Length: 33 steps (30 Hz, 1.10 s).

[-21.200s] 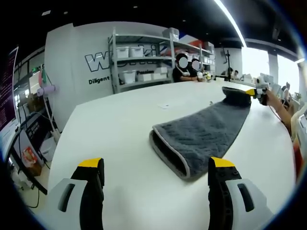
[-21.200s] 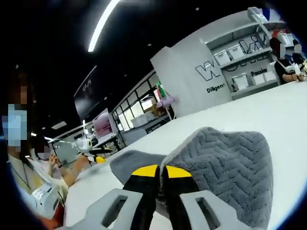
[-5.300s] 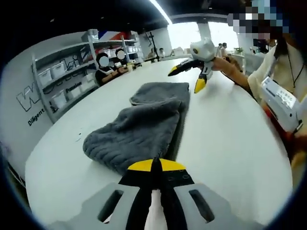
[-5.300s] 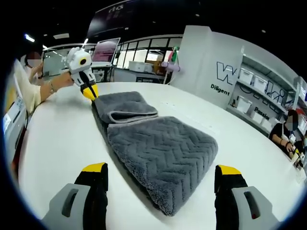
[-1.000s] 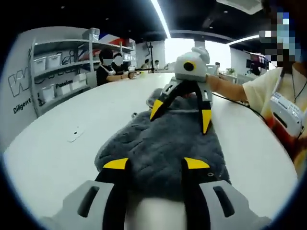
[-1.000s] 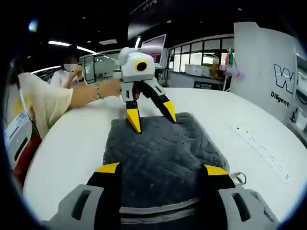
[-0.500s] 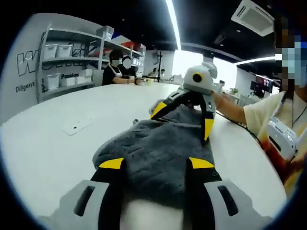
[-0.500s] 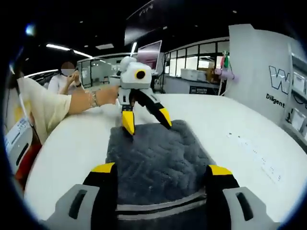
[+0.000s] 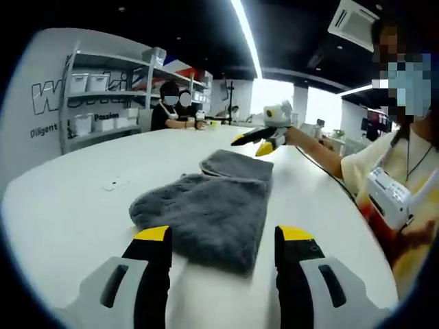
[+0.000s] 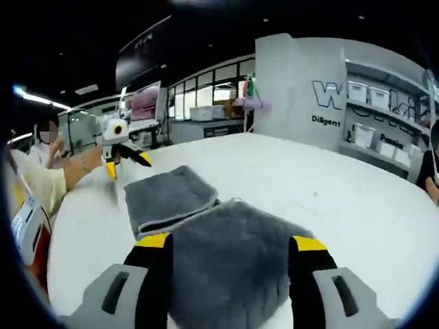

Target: Fold the towel on the table until its edges align and the towel forms a compact rectangular stack.

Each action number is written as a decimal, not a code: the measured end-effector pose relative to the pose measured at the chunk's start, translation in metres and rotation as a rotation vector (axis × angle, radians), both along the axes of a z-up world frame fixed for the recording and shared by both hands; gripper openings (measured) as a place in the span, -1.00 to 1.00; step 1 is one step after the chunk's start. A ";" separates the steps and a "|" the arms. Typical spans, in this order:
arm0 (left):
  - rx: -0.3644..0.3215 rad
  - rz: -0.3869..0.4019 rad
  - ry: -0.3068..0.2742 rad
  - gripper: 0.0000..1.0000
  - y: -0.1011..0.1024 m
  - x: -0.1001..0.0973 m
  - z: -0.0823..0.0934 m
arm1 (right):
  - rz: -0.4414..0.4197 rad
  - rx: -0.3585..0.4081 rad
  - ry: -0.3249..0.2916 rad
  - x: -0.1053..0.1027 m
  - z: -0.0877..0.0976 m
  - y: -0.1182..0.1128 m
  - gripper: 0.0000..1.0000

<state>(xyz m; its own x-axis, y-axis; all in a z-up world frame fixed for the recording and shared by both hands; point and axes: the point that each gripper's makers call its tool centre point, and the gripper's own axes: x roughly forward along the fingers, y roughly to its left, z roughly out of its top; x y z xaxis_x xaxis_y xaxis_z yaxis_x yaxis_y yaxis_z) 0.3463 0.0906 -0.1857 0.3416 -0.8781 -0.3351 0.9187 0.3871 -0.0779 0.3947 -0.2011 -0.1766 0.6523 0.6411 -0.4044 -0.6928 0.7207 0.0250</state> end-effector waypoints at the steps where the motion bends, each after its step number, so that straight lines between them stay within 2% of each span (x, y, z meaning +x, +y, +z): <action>1: 0.002 0.002 -0.003 0.20 0.001 -0.004 -0.001 | -0.025 0.010 0.013 -0.004 -0.002 -0.008 0.25; 7: -0.021 0.008 -0.006 0.20 0.006 -0.020 -0.002 | -0.155 0.108 0.093 -0.023 -0.013 -0.042 0.05; 10: -0.042 0.014 -0.007 0.20 0.010 -0.023 0.000 | -0.186 0.133 0.139 -0.031 -0.021 -0.049 -0.16; 12: -0.050 0.016 -0.010 0.20 0.012 -0.025 0.000 | -0.193 0.179 0.182 -0.035 -0.025 -0.048 -0.30; 14: -0.056 0.024 -0.014 0.20 0.014 -0.024 0.001 | -0.210 0.225 0.236 -0.036 -0.031 -0.048 -0.32; 21: -0.074 0.033 -0.020 0.19 0.015 -0.024 0.003 | -0.225 0.229 0.324 -0.037 -0.052 -0.047 -0.48; 24: -0.075 0.031 -0.021 0.18 0.014 -0.025 0.003 | -0.231 0.265 0.385 -0.041 -0.059 -0.042 -0.58; 26: -0.078 0.028 -0.022 0.17 0.014 -0.025 0.003 | -0.221 0.309 0.430 -0.043 -0.060 -0.040 -0.73; 33: -0.074 0.029 -0.024 0.16 0.013 -0.027 0.002 | -0.224 0.342 0.449 -0.043 -0.060 -0.042 -0.92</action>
<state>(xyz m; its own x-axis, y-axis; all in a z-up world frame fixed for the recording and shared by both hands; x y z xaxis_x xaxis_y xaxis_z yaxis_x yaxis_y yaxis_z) 0.3197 0.1036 -0.1836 0.3745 -0.8896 -0.2614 0.9091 0.4077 -0.0851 0.3521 -0.2433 -0.2369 0.5999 0.6501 -0.4664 -0.3933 0.7472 0.5357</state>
